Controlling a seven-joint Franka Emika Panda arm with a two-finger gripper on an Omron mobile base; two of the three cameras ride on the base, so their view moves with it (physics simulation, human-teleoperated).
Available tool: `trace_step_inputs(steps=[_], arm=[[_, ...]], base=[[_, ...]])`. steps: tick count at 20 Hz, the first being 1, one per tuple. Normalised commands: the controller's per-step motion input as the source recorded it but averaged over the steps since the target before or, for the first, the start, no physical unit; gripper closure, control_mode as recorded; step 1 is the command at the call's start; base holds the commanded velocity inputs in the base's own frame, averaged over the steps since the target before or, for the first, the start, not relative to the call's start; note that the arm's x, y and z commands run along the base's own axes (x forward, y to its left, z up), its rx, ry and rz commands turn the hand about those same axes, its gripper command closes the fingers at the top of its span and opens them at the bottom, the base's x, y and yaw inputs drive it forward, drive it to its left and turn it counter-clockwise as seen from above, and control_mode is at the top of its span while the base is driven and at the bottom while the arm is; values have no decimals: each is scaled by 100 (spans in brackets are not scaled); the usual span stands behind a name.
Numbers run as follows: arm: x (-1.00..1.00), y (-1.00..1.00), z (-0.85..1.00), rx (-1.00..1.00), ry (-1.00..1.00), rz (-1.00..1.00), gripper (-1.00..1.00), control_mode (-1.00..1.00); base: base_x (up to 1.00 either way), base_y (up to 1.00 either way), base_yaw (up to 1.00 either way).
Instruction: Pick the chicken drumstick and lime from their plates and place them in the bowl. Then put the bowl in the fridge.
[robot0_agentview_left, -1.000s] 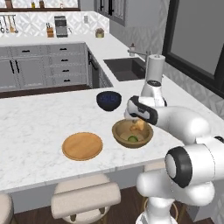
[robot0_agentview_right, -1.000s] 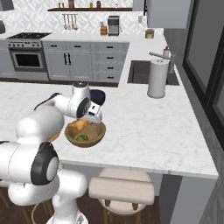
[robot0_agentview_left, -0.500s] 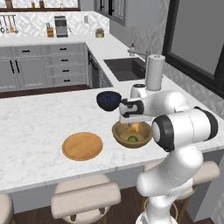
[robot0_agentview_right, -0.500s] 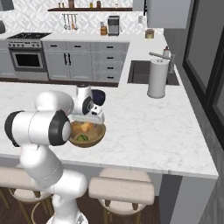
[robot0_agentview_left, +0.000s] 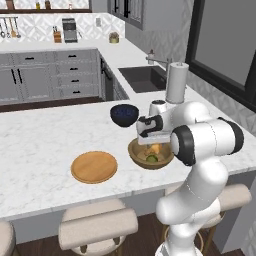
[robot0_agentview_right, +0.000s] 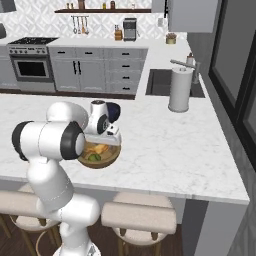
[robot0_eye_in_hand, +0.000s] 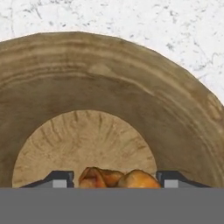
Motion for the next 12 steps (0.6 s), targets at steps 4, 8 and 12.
trace_step_inputs(steps=[4,8,12], arm=[[0,0,0,0,0,0,-100,-100],[0,0,0,0,0,0,-100,-100],[0,-1,16,-1,0,0,-100,-100]], base=[[0,0,0],[0,0,0],[0,0,0]])
